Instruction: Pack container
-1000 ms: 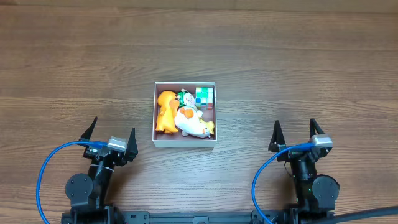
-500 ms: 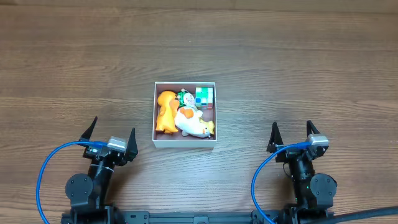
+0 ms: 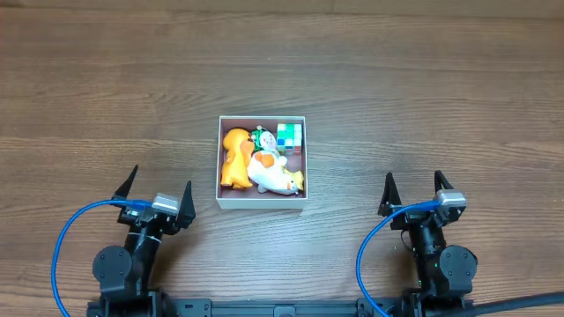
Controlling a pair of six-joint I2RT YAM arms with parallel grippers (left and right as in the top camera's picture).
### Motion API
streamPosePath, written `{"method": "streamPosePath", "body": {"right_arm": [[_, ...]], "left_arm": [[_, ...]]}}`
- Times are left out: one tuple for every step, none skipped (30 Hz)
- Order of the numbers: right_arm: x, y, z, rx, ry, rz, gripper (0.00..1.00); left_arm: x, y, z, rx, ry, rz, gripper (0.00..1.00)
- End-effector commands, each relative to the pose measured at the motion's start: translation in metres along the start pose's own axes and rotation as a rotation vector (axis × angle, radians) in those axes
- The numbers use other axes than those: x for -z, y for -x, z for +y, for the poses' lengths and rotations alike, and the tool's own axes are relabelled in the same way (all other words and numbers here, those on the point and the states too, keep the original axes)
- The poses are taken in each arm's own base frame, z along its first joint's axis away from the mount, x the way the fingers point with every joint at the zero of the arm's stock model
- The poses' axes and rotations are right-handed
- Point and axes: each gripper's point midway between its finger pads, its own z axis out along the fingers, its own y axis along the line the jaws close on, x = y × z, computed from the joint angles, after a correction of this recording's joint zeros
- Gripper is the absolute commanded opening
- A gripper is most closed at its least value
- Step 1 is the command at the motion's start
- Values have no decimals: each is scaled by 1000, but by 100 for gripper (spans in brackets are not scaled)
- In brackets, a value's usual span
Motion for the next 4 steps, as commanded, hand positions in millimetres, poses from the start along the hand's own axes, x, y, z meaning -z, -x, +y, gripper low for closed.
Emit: {"method": "streamPosePath", "body": {"right_arm": [[0, -2, 1, 3, 6, -3, 100], [0, -2, 1, 4, 6, -4, 100], [0, -2, 1, 3, 6, -3, 100], [0, -2, 1, 3, 6, -3, 100]], "left_arm": [[0, -1, 1, -4, 8, 1, 100], [0, -1, 2, -4, 8, 1, 100], [0, -1, 2, -4, 8, 1, 100], [0, -1, 1, -4, 8, 1, 100]]}}
